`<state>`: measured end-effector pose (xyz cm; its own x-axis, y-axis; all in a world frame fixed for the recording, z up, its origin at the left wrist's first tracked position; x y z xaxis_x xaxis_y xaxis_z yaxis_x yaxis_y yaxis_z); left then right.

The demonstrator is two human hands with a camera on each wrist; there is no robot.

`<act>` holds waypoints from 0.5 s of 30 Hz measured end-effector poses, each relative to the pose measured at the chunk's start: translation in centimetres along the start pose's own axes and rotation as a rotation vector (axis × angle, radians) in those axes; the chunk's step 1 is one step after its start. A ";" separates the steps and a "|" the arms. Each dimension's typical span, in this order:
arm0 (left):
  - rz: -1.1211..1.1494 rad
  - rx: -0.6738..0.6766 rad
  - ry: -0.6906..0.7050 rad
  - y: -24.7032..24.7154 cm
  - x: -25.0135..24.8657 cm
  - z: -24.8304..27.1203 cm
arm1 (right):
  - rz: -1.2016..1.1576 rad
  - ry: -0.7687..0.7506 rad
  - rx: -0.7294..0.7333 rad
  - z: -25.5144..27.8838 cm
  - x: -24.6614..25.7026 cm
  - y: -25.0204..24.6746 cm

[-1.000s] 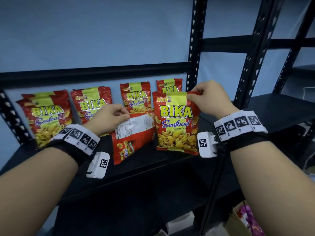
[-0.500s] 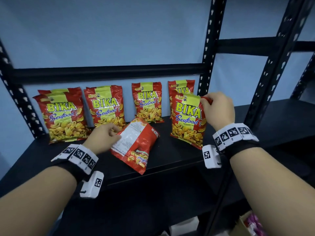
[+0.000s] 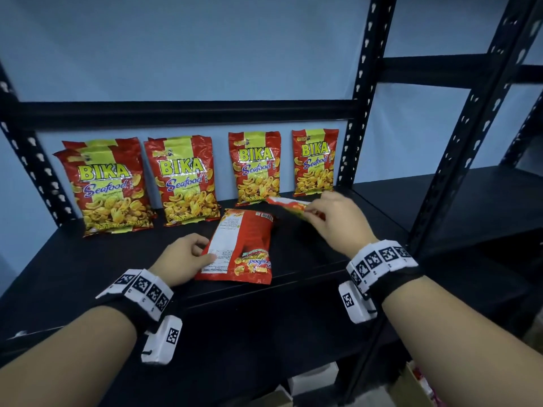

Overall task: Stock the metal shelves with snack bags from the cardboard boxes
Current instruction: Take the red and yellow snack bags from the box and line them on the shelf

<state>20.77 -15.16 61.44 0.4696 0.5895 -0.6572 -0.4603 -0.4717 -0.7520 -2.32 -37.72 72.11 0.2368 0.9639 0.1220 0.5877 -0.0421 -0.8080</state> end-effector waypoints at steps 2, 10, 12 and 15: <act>0.012 0.022 0.004 0.4 0.5 -0.1 | 0.049 -0.002 0.086 0.8 -0.2 1.9; -0.013 0.073 0.025 0.3 0.9 0.1 | 0.205 0.221 0.311 4.3 -6.1 5.8; -0.025 0.068 0.014 -0.2 1.4 0.3 | 0.227 0.301 0.324 5.1 -7.9 5.8; -0.039 0.038 0.005 -0.8 1.9 0.8 | 0.235 0.389 0.313 5.7 -9.7 5.6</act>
<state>21.46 -13.15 60.87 0.4914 0.6036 -0.6278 -0.4698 -0.4233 -0.7747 -5.77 -45.78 63.11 0.6376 0.7669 0.0738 0.2405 -0.1071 -0.9647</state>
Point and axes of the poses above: each hand's wrist, its own z-axis away from the middle knuckle, its own y-axis out of the palm, x = y × z, the point moved 8 cm from there along -z, towards the middle knuckle, and after that the axes turned 4 degrees about -y, right-handed, at the moved point
